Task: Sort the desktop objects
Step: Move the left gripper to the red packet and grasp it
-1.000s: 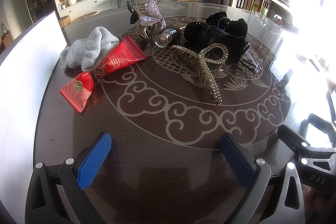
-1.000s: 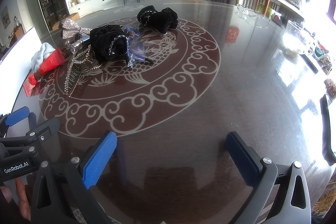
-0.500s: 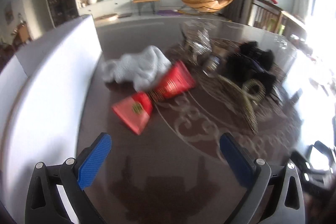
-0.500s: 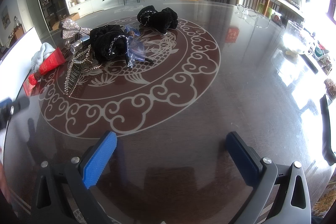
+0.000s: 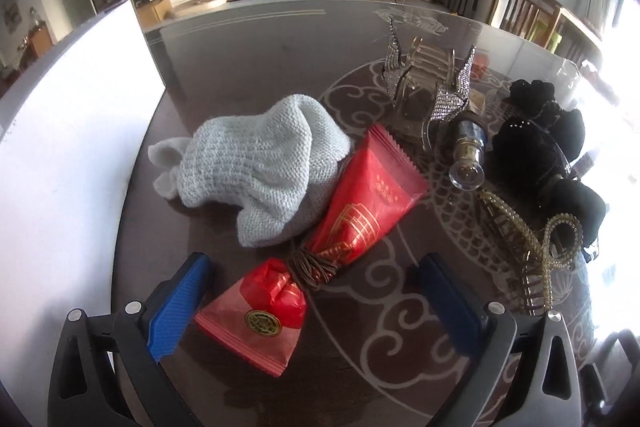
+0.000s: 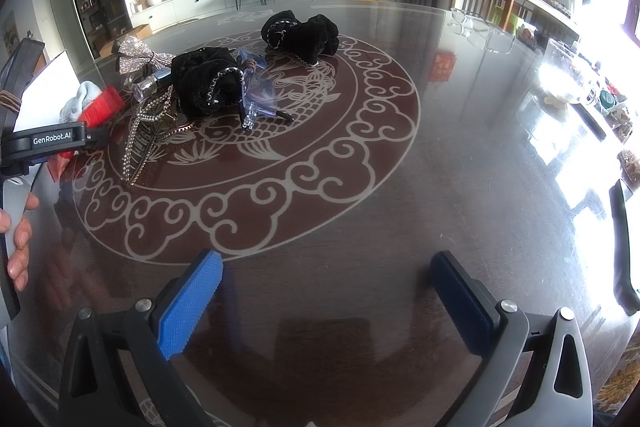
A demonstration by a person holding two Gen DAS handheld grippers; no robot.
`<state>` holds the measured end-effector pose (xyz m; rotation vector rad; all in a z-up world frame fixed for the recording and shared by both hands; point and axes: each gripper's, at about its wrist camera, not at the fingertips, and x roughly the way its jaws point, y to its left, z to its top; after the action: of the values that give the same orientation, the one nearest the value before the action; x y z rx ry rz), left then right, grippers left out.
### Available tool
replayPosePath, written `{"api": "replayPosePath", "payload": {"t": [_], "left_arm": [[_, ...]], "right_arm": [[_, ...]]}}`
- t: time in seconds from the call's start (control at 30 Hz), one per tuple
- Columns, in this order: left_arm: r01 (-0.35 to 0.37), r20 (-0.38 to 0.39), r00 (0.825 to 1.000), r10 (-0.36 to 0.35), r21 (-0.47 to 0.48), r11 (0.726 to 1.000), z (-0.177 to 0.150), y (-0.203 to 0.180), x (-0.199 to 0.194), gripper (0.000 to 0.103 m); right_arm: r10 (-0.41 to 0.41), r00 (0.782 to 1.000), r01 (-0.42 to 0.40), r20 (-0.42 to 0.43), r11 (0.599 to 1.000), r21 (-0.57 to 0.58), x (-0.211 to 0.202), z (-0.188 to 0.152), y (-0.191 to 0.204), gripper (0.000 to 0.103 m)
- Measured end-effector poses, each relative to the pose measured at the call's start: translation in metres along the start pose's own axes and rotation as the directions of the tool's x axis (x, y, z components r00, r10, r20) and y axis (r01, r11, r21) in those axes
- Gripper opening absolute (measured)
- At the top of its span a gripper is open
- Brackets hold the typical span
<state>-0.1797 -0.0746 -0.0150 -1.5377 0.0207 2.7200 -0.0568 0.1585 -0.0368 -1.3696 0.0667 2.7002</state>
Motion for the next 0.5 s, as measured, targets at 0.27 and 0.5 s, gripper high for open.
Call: {"api": "replayPosePath", "payload": {"t": [0.27, 0.5], "left_arm": [[-0.001, 0.052, 0.999, 0.001, 0.007, 1.0, -0.006, -0.009, 0.0, 0.101], [0.048, 0.119, 0.992, -0.049, 0.011, 0.999, -0.034, -0.015, -0.028, 0.024]], "right_arm": [[0.0, 1.0, 0.0, 0.0, 1.0, 0.0, 0.0, 0.0, 0.0, 0.103], [0.0, 1.0, 0.0, 0.0, 1.0, 0.0, 0.0, 0.0, 0.0, 0.103]]}}
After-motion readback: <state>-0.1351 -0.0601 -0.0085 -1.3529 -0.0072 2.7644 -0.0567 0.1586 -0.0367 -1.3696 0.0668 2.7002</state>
